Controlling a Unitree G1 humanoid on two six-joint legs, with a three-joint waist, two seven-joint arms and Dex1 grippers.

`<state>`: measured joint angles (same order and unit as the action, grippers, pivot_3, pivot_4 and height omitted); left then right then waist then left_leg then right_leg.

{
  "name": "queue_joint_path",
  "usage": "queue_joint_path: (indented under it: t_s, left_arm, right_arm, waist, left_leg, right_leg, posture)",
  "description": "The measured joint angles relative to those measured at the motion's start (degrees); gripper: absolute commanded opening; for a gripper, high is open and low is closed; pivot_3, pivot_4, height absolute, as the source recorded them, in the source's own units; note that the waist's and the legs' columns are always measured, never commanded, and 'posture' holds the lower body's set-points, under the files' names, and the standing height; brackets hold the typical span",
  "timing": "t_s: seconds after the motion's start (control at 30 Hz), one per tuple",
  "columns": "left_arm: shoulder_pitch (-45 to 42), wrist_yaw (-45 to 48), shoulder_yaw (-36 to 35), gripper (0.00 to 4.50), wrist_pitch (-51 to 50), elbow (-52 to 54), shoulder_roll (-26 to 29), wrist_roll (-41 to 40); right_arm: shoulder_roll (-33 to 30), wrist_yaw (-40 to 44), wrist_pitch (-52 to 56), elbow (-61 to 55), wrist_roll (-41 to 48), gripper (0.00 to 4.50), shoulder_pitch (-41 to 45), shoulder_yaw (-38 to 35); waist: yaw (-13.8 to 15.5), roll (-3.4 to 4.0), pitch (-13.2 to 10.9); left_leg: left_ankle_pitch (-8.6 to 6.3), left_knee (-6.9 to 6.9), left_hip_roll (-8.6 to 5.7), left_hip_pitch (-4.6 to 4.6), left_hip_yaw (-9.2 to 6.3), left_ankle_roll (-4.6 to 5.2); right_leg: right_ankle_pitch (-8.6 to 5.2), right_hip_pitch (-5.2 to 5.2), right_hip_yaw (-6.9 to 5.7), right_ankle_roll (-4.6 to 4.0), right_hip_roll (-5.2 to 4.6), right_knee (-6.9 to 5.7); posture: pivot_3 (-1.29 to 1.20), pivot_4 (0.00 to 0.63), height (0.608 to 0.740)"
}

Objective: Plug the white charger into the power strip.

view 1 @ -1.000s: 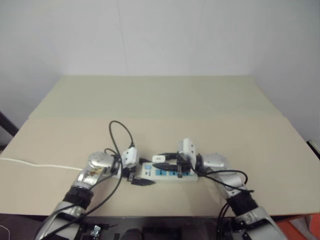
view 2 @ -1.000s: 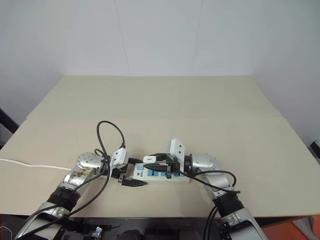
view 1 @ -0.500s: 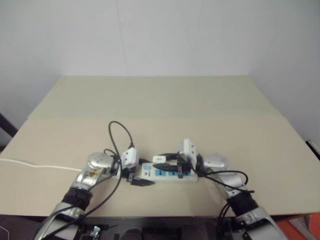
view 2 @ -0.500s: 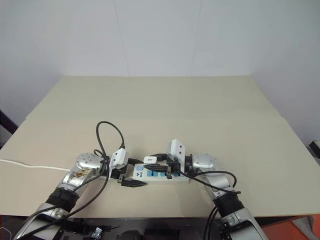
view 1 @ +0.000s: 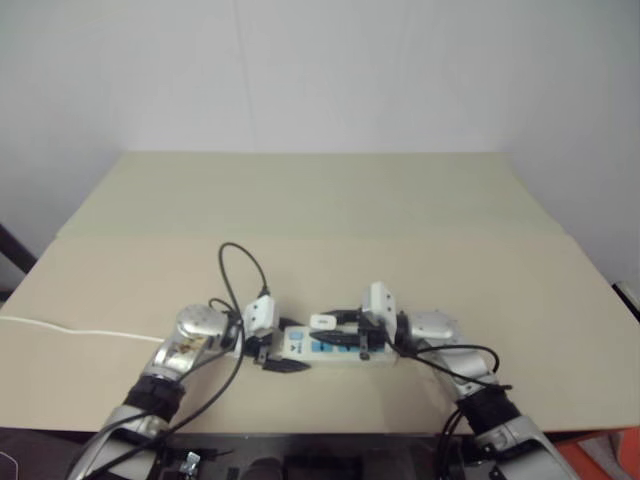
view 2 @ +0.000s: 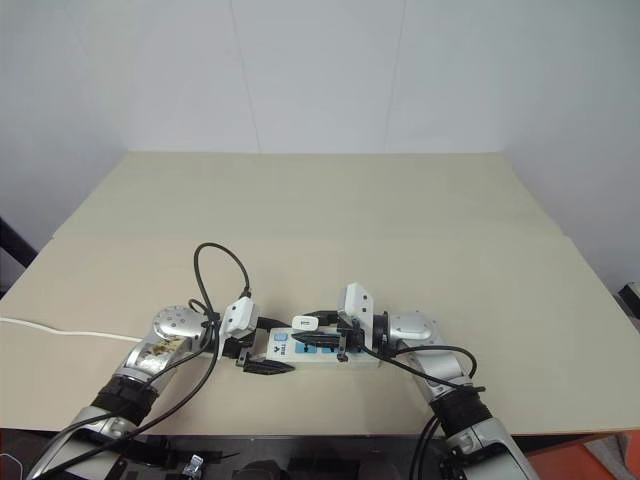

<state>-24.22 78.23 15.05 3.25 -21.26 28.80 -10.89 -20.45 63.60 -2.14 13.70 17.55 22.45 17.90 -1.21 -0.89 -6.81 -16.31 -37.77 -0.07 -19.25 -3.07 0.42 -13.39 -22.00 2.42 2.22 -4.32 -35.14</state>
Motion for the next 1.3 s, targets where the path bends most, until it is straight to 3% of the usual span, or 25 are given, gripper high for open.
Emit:
queue_joint_path:
  t_s: [0.97,1.3]
  left_arm:
    - [0.37,-0.3,-0.11,3.32,-0.01,0.19,1.11,-0.27]
    - [0.85,-0.36,-0.17,3.32,-0.37,0.34,1.57,-0.36]
  right_arm:
    - [0.03,2.59,-1.54,4.86,0.0,1.1,4.73,2.84]
    - [-2.43,2.61,-1.48,7.26,-1.92,4.48,5.2,1.58]
  waist:
    - [-1.04,0.02,0.03]
    - [-1.29,-0.58,0.41]
  left_leg:
    - [0.0,0.04,0.05,0.07,-0.07,0.0]
    - [0.0,0.14,0.12,0.11,-0.1,0.0]
  right_leg:
    - [-0.02,0.02,0.0,-0.02,0.04,-0.05]
    - [-0.04,0.02,-0.01,-0.07,0.08,0.0]
  posture:
    - [0.0,0.15,0.74]
    - [0.0,0.15,0.74]
